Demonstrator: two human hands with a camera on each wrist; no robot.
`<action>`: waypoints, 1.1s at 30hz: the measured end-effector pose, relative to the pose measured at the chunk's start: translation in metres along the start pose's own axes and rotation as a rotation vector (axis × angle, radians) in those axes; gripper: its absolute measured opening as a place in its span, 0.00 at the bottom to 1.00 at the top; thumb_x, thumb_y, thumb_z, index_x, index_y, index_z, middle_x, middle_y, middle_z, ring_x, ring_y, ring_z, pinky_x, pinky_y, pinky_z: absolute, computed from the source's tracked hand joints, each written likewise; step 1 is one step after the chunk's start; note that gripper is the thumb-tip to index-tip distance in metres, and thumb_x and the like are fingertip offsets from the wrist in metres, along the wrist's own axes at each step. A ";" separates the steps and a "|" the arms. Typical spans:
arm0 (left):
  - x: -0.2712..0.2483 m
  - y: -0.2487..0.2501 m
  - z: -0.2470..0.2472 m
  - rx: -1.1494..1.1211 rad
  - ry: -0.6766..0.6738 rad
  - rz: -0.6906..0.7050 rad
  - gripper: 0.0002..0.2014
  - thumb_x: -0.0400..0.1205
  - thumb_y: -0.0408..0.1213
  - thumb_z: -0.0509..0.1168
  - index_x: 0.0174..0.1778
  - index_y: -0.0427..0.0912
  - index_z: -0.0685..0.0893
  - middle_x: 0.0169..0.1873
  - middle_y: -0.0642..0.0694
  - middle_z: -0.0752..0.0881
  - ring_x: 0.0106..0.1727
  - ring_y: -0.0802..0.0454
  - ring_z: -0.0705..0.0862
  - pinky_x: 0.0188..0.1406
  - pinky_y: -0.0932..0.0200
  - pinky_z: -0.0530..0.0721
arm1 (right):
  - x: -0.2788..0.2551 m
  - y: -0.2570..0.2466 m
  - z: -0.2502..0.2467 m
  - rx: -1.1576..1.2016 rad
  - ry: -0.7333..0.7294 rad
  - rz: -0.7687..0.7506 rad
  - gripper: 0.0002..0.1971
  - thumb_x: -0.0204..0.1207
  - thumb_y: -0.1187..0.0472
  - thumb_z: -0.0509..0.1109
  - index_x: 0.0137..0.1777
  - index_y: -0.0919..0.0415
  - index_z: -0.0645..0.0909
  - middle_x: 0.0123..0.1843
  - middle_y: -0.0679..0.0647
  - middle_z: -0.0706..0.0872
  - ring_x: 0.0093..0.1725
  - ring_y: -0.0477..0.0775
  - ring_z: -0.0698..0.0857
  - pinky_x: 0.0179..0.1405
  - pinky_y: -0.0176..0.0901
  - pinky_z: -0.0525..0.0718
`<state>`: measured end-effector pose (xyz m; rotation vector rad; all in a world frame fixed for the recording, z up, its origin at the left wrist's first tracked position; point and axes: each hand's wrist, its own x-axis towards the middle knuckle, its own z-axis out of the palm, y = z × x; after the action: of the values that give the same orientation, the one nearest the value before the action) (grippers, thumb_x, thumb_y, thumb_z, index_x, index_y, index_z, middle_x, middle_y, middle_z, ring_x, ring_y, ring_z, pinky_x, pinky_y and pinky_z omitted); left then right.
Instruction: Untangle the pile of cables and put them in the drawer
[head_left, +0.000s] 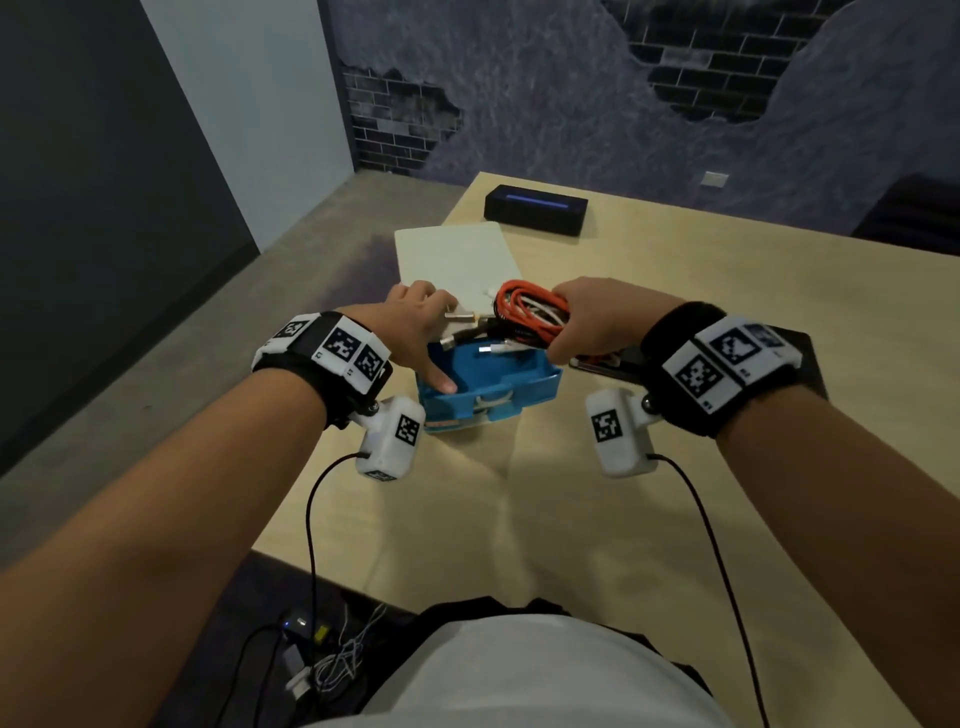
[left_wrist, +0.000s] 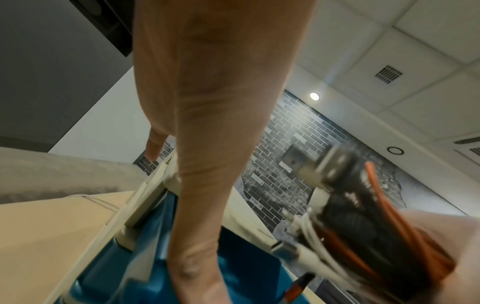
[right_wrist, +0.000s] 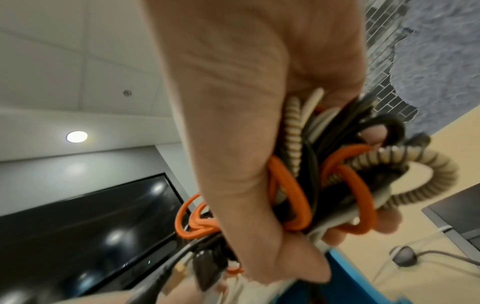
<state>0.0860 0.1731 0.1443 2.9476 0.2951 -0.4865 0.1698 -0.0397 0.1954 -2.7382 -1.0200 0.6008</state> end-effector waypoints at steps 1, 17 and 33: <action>0.000 0.000 0.000 0.009 -0.017 -0.004 0.56 0.60 0.61 0.79 0.79 0.50 0.56 0.76 0.46 0.59 0.77 0.41 0.57 0.76 0.40 0.66 | 0.001 0.000 0.005 -0.023 0.002 0.012 0.20 0.65 0.53 0.78 0.56 0.52 0.79 0.43 0.50 0.86 0.39 0.49 0.85 0.36 0.42 0.83; -0.001 0.006 0.000 0.060 -0.004 -0.003 0.55 0.62 0.56 0.80 0.79 0.47 0.54 0.76 0.45 0.58 0.76 0.41 0.57 0.75 0.40 0.67 | 0.008 -0.027 0.027 -0.420 0.064 0.093 0.10 0.71 0.52 0.71 0.42 0.57 0.76 0.34 0.50 0.78 0.37 0.53 0.81 0.38 0.42 0.78; -0.005 0.011 -0.006 0.181 -0.049 -0.026 0.63 0.55 0.68 0.77 0.80 0.49 0.50 0.78 0.45 0.55 0.78 0.40 0.57 0.76 0.37 0.63 | 0.014 -0.042 0.010 -0.501 -0.122 0.152 0.12 0.72 0.55 0.71 0.33 0.59 0.74 0.33 0.53 0.78 0.32 0.53 0.77 0.48 0.45 0.80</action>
<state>0.0855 0.1625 0.1529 3.1039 0.2982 -0.6192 0.1501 0.0008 0.1935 -3.2751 -1.1243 0.6097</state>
